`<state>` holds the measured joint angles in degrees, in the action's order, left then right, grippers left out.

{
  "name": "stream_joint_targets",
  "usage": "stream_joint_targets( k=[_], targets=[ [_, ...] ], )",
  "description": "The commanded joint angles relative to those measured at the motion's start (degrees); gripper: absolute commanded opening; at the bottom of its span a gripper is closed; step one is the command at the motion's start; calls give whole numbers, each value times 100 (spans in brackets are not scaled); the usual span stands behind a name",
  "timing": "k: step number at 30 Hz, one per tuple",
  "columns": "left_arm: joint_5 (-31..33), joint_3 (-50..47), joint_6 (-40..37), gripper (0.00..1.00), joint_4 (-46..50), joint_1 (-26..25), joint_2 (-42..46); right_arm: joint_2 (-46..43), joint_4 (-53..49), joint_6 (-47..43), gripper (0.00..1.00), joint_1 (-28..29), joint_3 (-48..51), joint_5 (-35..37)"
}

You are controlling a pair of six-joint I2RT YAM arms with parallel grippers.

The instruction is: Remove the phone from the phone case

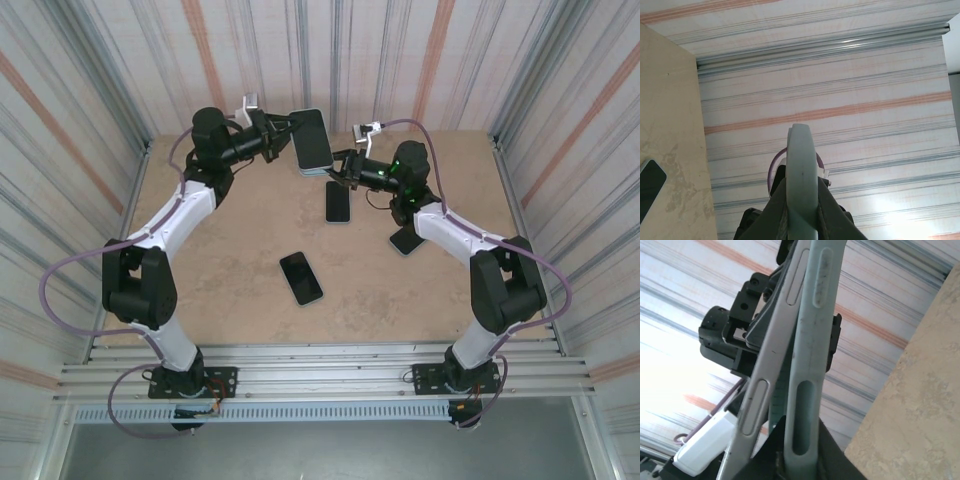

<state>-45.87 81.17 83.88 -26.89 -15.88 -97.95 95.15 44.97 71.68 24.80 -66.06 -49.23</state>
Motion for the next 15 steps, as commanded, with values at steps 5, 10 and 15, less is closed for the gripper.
stream_joint_targets(
  k=[5,10,15],
  targets=[
    [65,-158,-62,29,236,-80,-42,-296,776,364,9,91,90,243],
    [129,-212,-103,40,344,-64,8,-252,782,448,7,87,91,335],
    [338,-189,-495,61,1078,-64,214,-241,715,394,6,74,111,504]
  ],
)
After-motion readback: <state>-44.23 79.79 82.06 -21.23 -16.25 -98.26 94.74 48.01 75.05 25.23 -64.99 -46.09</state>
